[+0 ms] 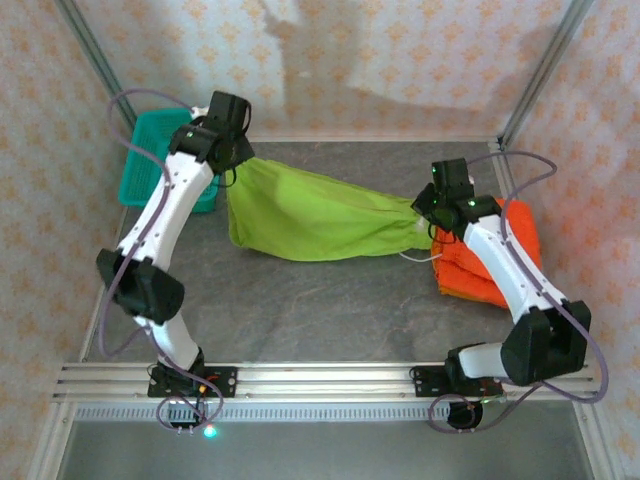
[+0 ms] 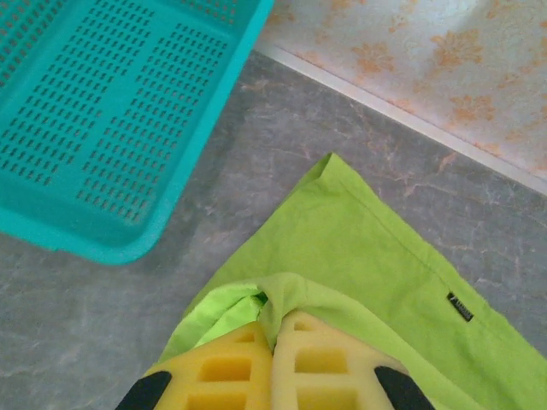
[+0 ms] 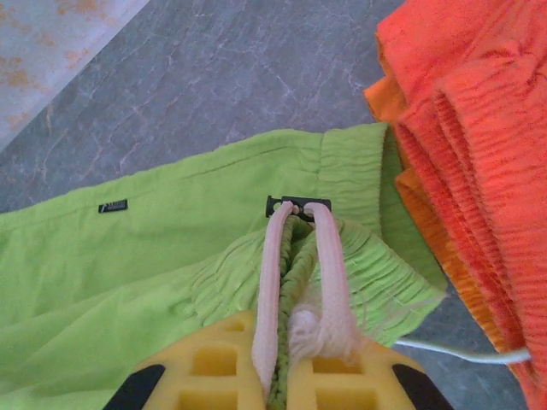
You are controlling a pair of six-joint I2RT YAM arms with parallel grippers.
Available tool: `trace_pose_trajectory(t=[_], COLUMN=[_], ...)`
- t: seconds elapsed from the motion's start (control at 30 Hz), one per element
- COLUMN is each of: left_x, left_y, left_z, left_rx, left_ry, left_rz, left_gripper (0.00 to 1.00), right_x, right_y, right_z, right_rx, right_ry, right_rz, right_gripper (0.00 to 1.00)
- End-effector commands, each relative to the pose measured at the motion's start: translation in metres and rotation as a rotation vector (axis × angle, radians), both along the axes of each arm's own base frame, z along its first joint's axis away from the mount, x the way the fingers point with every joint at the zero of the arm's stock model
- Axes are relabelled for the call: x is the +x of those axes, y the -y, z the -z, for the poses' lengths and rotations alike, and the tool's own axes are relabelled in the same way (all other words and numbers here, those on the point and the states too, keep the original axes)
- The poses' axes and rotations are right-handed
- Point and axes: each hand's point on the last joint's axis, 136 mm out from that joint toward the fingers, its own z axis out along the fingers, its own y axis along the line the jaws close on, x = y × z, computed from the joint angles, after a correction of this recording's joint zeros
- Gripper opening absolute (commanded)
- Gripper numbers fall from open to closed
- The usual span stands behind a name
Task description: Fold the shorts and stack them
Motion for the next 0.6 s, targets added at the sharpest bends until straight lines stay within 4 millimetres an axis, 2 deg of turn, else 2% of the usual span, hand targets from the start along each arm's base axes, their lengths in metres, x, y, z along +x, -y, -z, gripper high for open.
trace_pose_trajectory(t=[0.0,0.23,0.27,0.37,0.43,0.47,0.5,0.57], left_x=[0.023,0.086,0.094,0.122,0.142,0.15,0.152,0.147], left_y=[0.0,0.015,0.016,0.016,0.015,0.013,0.01,0.005], left_z=[-0.006,0.034,0.039,0.052,0.059,0.057,0.051,0.027], left_rx=[0.02,-0.019,-0.029,-0.069,-0.115,-0.136,-0.152,-0.165], left_ry=[-0.002,-0.04,-0.035,0.008,0.045,0.065,0.08,0.113], left_rz=[0.012,0.021,0.018,0.008,0.016,0.019,0.022,0.045], left_gripper=[0.0,0.0,0.03,0.23,0.44,0.56,0.68,0.79], right_x=[0.025,0.058,0.063,0.082,0.095,0.102,0.108,0.114], right_y=[0.004,0.021,0.023,0.027,0.033,0.035,0.036,0.033], right_z=[-0.016,0.013,0.017,0.031,0.039,0.041,0.041,0.034], right_rx=[0.036,0.083,0.091,0.123,0.15,0.182,0.224,0.289], right_ry=[0.055,-0.002,-0.009,-0.036,-0.056,-0.064,-0.069,-0.062], right_rz=[0.018,0.092,0.103,0.133,0.16,0.173,0.177,0.168], right_gripper=[0.0,0.0,0.01,0.13,0.24,0.32,0.46,0.61])
